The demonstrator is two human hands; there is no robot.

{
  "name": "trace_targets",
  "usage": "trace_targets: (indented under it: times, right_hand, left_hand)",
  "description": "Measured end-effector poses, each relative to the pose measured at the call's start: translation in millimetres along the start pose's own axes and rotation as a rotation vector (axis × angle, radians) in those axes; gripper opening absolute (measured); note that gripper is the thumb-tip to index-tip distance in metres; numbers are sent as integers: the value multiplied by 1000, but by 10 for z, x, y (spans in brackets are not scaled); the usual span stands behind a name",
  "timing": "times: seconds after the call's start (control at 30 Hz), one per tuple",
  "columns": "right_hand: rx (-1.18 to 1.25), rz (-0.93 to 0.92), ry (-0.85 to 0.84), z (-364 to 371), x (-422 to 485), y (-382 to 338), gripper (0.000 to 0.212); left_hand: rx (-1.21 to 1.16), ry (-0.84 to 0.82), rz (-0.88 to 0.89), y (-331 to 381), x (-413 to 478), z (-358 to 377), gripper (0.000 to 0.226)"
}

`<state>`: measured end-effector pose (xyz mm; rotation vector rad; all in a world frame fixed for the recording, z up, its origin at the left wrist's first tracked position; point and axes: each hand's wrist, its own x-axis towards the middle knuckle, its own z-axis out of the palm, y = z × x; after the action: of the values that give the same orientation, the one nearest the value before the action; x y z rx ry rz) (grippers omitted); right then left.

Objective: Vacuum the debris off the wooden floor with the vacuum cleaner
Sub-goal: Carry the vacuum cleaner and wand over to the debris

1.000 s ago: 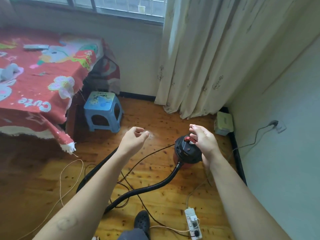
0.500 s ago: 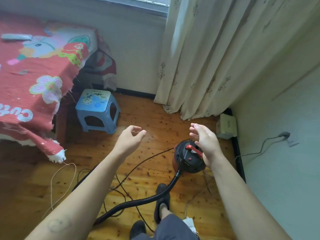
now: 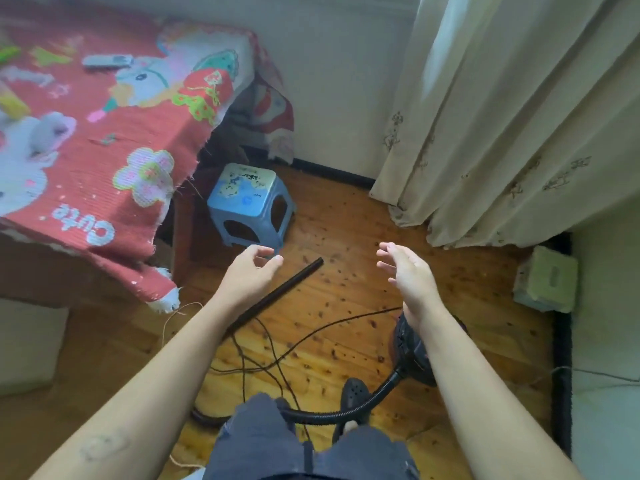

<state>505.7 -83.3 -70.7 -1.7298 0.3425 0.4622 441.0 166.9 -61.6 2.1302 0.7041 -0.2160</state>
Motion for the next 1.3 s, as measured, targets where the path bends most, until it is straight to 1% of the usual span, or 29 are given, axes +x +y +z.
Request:
trace_targets:
  times: [0.13,0.23,0.33,0.4,0.53,0.6,0.7,0.8,0.83,0.9,0.97,1.1,1.23,1.3]
  right_hand:
    - [-30,23,-41,323,232,-78,24]
    - [-57,30,-100,757,389,-149,25]
    - [-94,33,-130,1363,587,-204,26]
    - [-108,46,-112,1770,797,-157,26]
    - [-105,156,-51,2322,1122,108,26]
    - [-100,231,-29,2577,1322,350,28]
    - [-97,319,-23,2889,1636,712,28]
    - [-111,347,-43,3187,2059,1164,28]
    - [-131,350,-48,3247,2173,1274,31]
    - [-189,360,-87,3403,2475,1626,43]
    - [-269,348,-122,3506,2753,1976,49]
    - [-484,270,-235,3720,3308,2826,39]
    - [-788,179,-358,3904,3895,3716,47]
    - [-925,131,-417,3964,4074,3966,52]
  left_hand:
    - [-30,46,-57,-113,243,-220,35]
    - [-36,40,-56,-224,514,-402,31]
    - [-51,-5,-48,-434,891,-552,28]
    - [-51,-60,-54,-637,1253,-599,29]
    - [-3,-195,-94,-1094,1895,-543,34]
    - [21,-247,-124,-1381,2237,-455,35]
    - [45,-283,-164,-1772,2661,-283,36]
    - [51,-311,-209,-2213,3056,-23,37]
    - [61,-315,-215,-2307,3150,33,37]
    - [84,-310,-238,-2611,3369,207,38]
    - [116,-299,-243,-2924,3599,402,38]
    - [143,-288,-264,-3643,4039,919,37]
    - [212,-308,-272,-4370,4478,1612,40]
    - [242,-323,-267,-4600,4603,1872,45]
